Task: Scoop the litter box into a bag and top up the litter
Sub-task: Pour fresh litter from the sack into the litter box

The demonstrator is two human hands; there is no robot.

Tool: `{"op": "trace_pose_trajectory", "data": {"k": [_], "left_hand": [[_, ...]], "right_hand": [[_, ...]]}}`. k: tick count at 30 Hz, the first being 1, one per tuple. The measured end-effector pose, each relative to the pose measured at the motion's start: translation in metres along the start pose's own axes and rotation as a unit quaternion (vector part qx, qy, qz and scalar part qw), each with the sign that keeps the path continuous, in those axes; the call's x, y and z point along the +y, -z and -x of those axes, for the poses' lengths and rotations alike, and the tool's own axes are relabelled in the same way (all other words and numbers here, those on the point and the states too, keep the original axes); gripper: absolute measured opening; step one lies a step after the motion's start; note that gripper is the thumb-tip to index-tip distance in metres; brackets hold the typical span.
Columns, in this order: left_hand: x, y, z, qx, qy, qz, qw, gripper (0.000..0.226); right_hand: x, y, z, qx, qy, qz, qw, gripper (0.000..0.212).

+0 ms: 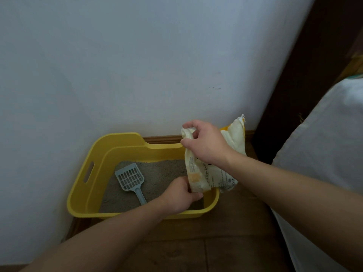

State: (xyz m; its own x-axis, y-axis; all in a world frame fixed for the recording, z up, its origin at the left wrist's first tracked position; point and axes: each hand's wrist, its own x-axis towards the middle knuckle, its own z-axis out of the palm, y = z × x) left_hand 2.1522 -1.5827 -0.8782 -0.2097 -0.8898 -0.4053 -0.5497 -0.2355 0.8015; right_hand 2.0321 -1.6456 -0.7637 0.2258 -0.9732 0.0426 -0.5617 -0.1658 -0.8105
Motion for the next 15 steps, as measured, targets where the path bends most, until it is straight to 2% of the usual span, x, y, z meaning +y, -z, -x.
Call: {"op": "trace_pose_trajectory", "data": {"k": [15], "left_hand": [[0.005, 0.002, -0.007, -0.012, 0.019, 0.081, 0.996, 0.073]], "right_hand": [[0.003, 0.025, 0.0, 0.044, -0.015, -0.014, 0.999, 0.041]]}}
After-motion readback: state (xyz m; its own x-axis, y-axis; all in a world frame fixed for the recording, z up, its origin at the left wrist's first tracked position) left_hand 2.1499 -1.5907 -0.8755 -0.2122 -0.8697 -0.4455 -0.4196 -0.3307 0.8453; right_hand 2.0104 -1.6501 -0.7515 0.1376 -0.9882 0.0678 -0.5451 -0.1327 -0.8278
